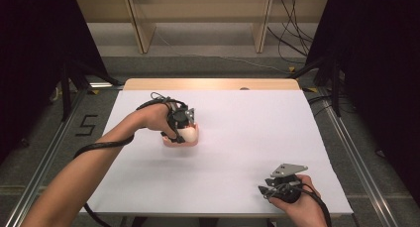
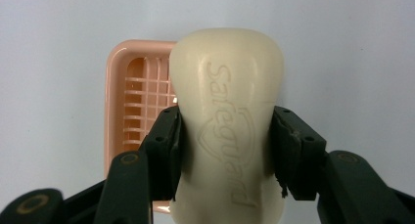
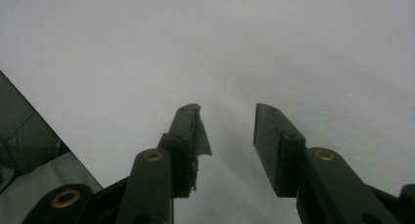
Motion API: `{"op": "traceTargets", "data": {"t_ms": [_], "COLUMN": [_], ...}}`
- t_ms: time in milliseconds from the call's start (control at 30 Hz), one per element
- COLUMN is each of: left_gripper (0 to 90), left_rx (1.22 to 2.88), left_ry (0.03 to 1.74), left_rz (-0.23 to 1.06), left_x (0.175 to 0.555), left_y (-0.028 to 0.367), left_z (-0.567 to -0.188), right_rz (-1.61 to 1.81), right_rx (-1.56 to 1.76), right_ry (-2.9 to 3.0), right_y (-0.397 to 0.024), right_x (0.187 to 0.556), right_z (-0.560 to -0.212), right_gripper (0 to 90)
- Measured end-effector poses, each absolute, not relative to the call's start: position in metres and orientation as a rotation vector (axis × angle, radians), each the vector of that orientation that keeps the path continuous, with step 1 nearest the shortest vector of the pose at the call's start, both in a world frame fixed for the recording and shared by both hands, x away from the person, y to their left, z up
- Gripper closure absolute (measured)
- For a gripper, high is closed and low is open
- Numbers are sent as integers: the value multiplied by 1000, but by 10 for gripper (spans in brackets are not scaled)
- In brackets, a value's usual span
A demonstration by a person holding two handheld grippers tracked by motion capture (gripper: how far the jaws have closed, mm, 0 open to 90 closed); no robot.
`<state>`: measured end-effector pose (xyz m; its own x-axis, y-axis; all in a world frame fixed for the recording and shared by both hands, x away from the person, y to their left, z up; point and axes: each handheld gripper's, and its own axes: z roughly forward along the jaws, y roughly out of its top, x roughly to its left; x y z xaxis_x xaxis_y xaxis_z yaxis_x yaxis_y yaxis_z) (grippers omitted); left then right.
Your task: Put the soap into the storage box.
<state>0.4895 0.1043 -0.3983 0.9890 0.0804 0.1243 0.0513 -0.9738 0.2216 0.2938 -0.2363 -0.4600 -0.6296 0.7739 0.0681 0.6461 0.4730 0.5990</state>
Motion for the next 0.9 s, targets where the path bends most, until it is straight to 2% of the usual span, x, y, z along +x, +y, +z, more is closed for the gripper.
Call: {"op": "traceTargets", "data": {"t_ms": [900], "left_gripper": [492], "left_rx": [2900], "left_ry": [151], "left_rz": [218], "left_x": [504], "left_y": [112], "left_z": [-400], "right_rz": [882], "right_rx": [1227], "right_ry": [2506], "right_y": [-237], "right_x": [294], "right_z": [-460], "right_gripper": [621]}}
